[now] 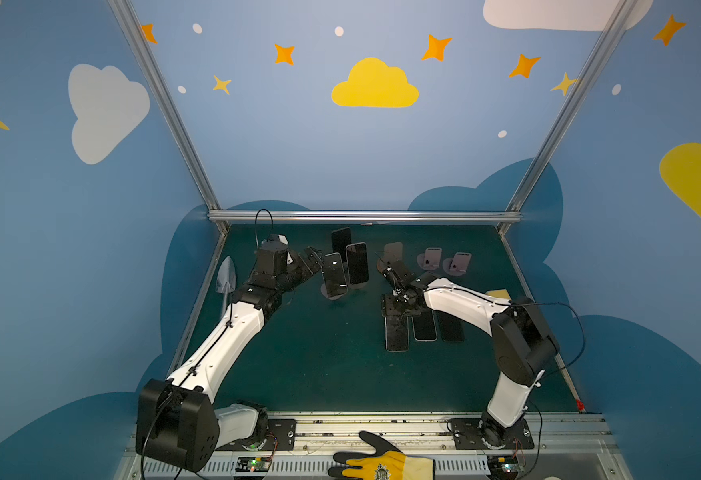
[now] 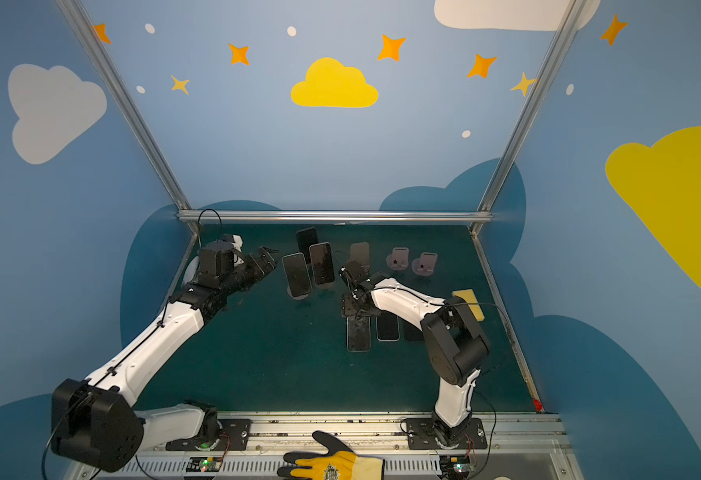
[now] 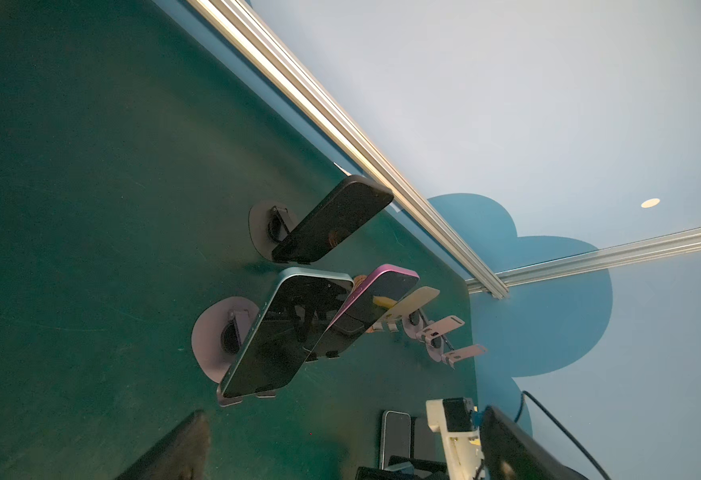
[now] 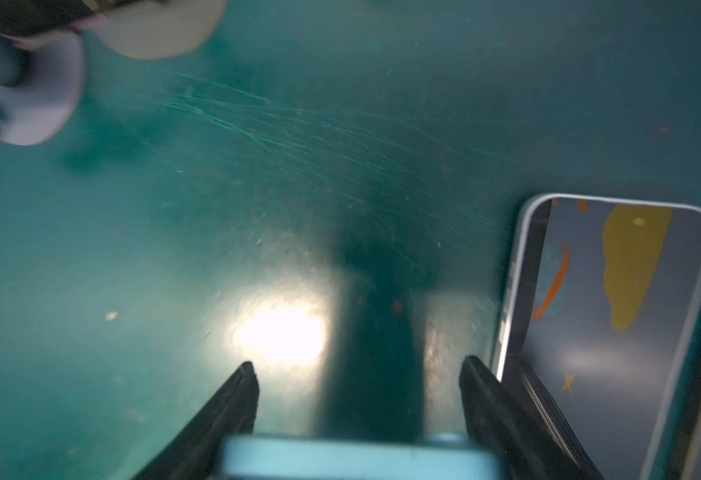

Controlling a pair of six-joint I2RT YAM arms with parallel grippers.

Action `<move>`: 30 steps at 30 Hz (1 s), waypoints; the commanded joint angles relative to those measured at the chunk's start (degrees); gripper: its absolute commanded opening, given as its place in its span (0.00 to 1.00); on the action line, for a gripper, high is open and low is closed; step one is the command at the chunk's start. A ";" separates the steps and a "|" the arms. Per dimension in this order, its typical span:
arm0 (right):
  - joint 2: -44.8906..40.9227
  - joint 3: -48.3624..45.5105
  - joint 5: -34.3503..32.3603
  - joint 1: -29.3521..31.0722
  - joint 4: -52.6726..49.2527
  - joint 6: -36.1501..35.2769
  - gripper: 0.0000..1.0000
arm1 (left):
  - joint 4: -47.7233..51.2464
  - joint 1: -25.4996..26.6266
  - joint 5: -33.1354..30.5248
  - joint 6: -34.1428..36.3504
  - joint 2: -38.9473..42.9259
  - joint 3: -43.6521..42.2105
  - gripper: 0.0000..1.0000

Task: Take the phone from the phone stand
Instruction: 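Carry the phone toward the robot and lower it flat beside the flat phones, then open the right gripper to release the phone lying flat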

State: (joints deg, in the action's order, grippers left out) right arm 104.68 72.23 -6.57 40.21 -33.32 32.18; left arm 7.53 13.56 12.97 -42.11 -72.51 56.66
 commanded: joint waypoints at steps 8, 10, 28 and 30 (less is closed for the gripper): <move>4.54 1.17 -3.38 -0.24 3.19 0.90 0.65 | -0.24 0.15 -0.33 1.66 -0.87 0.19 1.00; 5.55 1.58 -3.02 -0.25 4.44 -0.54 0.65 | 0.11 0.07 -0.41 2.01 -1.21 0.50 1.00; 11.68 6.85 -6.64 -2.94 4.24 -1.06 0.72 | 1.15 0.07 -0.18 1.49 -2.37 1.07 1.00; 11.92 6.62 -6.95 -3.02 4.33 -1.24 0.72 | 1.10 0.04 -0.51 1.28 -2.28 1.04 1.00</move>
State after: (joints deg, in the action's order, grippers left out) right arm 115.26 78.43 -11.40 37.67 -30.22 31.20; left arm 7.97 13.56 13.19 -41.15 -75.16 56.66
